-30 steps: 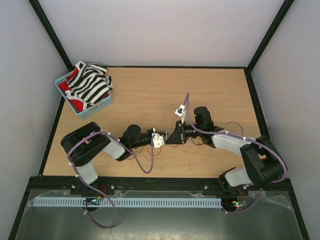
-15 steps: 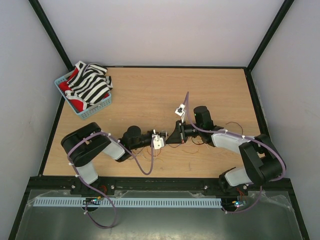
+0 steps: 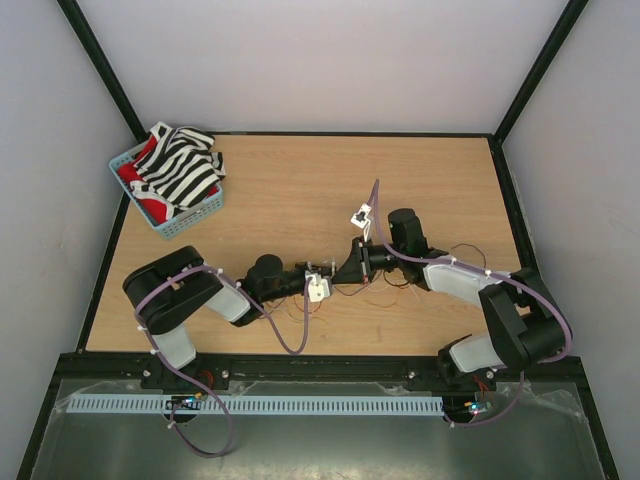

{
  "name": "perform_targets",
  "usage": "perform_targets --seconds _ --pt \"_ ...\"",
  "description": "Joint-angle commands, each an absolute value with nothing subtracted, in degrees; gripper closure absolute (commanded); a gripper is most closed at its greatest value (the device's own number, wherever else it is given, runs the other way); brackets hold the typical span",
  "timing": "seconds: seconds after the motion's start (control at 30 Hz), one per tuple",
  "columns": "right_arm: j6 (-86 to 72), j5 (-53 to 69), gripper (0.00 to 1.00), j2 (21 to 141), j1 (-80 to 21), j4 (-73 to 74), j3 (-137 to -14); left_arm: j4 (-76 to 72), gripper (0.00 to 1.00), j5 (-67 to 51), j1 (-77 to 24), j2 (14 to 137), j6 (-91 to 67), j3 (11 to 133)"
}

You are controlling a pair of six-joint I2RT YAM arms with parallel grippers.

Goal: Zip-tie the wires
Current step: Tie the cable at the center of the board.

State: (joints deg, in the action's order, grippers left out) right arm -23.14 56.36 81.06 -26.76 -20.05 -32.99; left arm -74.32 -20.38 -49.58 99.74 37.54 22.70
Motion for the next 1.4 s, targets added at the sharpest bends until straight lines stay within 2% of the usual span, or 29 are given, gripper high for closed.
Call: perform_targets --seconds 0.0,0.5,1.37 --pt "-22.9 56.3 1.0 81.3 -26.2 -19.2 -34.5 -76.9 1.0 -20.0 -50.2 98.8 38.6 21.9" --pt "-22.3 57.7 1.0 82.2 -26.1 -18.8 -33.2 -78.1 1.0 -19.2 -50.4 98.0 37.9 22.0" --pt "-20.2 56.3 1.0 83.9 -24.8 -13.0 -38.9 -78.8 1.0 -17.2 -52.3 97.9 40.5 21.0"
